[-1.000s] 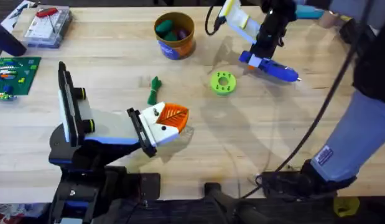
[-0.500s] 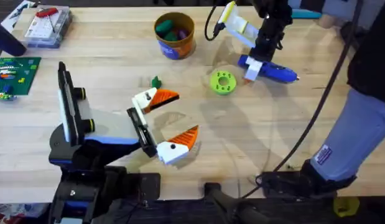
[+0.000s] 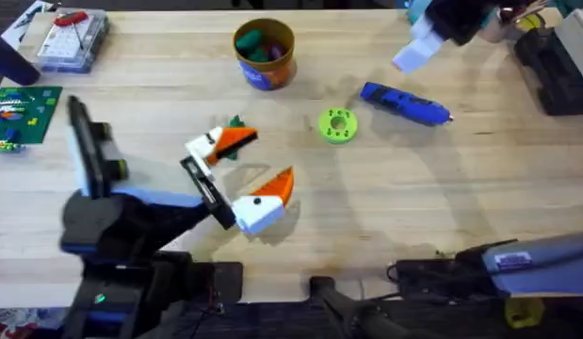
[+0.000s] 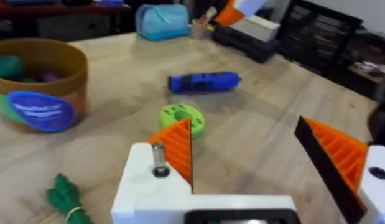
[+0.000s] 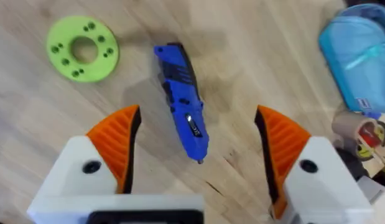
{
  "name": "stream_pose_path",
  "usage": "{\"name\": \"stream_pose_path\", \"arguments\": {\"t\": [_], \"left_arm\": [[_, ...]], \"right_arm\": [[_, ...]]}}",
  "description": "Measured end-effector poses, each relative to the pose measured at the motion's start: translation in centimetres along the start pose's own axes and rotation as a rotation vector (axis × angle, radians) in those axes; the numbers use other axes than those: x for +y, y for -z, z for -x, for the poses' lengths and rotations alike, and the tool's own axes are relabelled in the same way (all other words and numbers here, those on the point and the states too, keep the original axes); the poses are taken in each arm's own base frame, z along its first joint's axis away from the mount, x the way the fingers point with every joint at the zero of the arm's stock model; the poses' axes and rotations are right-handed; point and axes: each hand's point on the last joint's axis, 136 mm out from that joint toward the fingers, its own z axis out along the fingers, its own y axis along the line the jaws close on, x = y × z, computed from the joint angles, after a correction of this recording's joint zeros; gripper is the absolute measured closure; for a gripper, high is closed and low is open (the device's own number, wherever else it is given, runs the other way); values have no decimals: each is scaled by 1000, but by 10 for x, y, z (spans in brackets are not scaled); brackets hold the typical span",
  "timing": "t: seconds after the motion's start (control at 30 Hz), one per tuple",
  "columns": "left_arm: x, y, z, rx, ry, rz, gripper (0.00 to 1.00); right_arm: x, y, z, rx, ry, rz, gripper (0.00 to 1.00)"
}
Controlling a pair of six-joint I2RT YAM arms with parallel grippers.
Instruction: Pick up the gripper from the table and insert it into the empty holder that is missing its gripper. Then pick up a screw, insert it into the mounting hole, and use the screwdriver to tighten it. Finally, clean up the table by picking up the vegetable and placing it into the bucket.
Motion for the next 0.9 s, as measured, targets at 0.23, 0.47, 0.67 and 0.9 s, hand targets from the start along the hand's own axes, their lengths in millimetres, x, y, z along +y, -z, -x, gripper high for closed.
{"name": "stream_pose_path", "arguments": {"t": [0.23,0.47,0.67,0.9], "left_arm": [[15,7,47,35,14,185,14],[49,1,56,288,159,338,14],[72,5,50,614,256,435,14],[106,-1,44,805,270,496,14]], "right_arm": [[14,69,14,-206,-77,-10,7],[53,100,0,-241,-120,124,7],[92,105,-18,-178,-151,312,7],[117,111,-29,-130,-184,435,7]]}}
